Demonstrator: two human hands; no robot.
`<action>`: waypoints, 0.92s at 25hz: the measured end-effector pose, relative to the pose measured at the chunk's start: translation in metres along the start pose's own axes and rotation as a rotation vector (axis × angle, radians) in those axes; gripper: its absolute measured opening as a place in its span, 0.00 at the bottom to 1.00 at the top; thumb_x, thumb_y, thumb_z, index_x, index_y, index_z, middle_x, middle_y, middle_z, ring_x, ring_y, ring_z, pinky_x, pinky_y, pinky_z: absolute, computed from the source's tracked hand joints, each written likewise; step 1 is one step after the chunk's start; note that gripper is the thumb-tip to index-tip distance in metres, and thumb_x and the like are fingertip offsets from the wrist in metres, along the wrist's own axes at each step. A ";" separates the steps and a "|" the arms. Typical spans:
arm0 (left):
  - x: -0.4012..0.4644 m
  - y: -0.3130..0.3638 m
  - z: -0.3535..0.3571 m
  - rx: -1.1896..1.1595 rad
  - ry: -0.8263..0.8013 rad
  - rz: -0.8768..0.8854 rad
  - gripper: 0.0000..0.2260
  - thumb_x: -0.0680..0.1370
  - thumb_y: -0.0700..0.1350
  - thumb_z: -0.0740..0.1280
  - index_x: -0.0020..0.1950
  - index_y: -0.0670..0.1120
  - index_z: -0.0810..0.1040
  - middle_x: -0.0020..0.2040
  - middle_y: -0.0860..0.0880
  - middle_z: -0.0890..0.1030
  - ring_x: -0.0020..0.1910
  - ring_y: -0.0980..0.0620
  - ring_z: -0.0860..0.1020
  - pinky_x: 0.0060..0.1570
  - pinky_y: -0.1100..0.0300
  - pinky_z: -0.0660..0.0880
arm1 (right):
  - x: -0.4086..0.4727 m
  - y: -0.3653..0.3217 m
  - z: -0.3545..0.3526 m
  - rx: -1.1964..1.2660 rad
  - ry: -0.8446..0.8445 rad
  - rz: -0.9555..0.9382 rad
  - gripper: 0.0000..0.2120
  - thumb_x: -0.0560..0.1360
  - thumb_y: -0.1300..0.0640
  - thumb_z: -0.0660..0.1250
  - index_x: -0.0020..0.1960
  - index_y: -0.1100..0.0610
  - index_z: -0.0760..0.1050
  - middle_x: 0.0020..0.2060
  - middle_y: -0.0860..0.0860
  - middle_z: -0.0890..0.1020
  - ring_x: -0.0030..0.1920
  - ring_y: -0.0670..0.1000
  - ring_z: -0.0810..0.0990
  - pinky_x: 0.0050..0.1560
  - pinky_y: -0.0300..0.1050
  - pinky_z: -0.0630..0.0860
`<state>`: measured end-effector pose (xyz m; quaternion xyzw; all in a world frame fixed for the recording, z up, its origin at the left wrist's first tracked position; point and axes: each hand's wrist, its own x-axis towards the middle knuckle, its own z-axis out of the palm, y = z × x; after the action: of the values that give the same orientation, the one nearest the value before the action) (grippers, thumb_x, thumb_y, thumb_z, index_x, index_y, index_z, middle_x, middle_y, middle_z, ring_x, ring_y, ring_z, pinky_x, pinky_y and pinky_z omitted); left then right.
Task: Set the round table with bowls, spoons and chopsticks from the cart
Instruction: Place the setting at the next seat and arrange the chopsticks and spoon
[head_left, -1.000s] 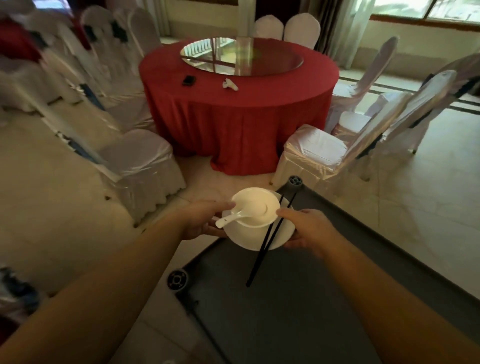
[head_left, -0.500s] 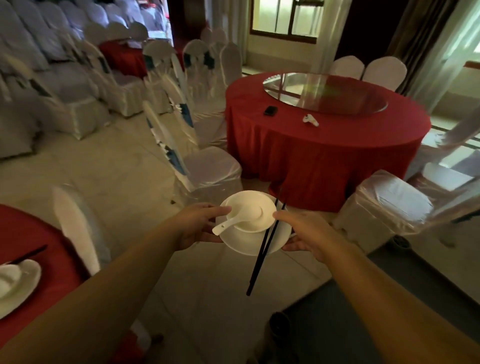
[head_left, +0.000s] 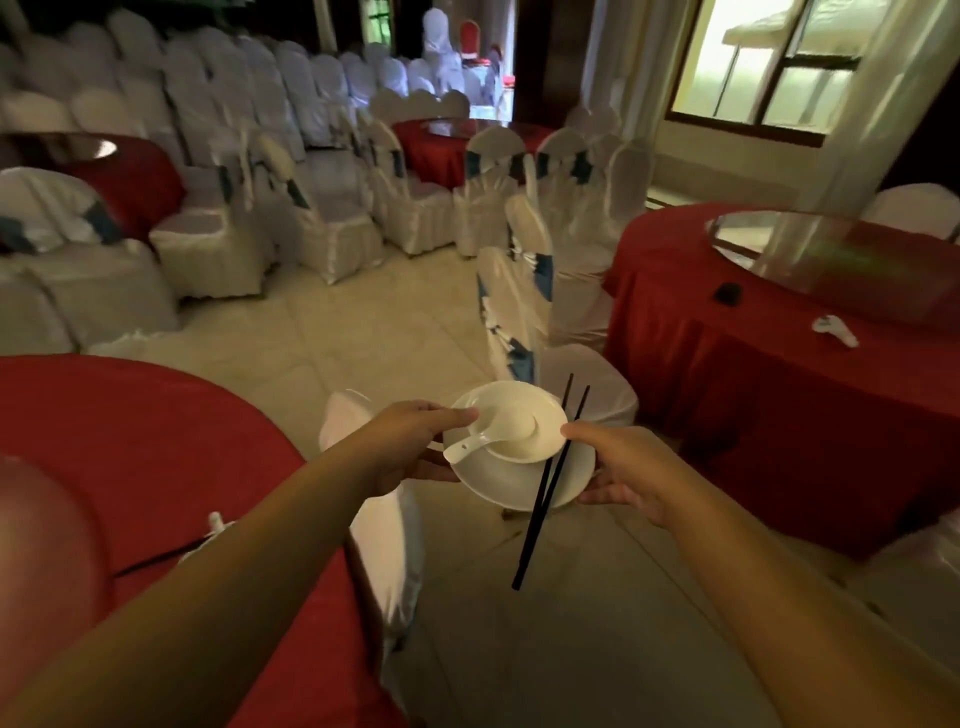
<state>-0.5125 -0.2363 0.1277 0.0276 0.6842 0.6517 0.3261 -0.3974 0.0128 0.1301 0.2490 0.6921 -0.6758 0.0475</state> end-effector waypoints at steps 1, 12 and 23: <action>0.001 0.004 -0.016 -0.013 0.023 0.007 0.22 0.70 0.49 0.79 0.57 0.39 0.80 0.49 0.40 0.83 0.40 0.41 0.87 0.38 0.51 0.84 | 0.013 -0.008 0.014 -0.012 -0.026 0.001 0.20 0.71 0.47 0.76 0.59 0.55 0.80 0.44 0.55 0.89 0.43 0.56 0.89 0.37 0.46 0.83; 0.039 0.030 -0.152 -0.177 0.392 0.045 0.19 0.71 0.50 0.78 0.56 0.39 0.82 0.53 0.39 0.84 0.42 0.42 0.87 0.38 0.52 0.83 | 0.194 -0.097 0.150 -0.240 -0.343 -0.062 0.20 0.69 0.48 0.77 0.57 0.57 0.82 0.48 0.61 0.86 0.37 0.57 0.88 0.35 0.46 0.83; 0.162 0.083 -0.211 -0.405 0.860 0.062 0.19 0.72 0.48 0.77 0.59 0.39 0.81 0.56 0.38 0.83 0.44 0.41 0.87 0.37 0.52 0.83 | 0.419 -0.218 0.257 -0.498 -0.787 -0.124 0.23 0.68 0.48 0.76 0.58 0.59 0.81 0.49 0.61 0.85 0.39 0.58 0.88 0.36 0.48 0.84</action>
<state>-0.7738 -0.3337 0.1243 -0.2884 0.6152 0.7337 -0.0072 -0.9212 -0.1078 0.1396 -0.0868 0.7761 -0.5340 0.3240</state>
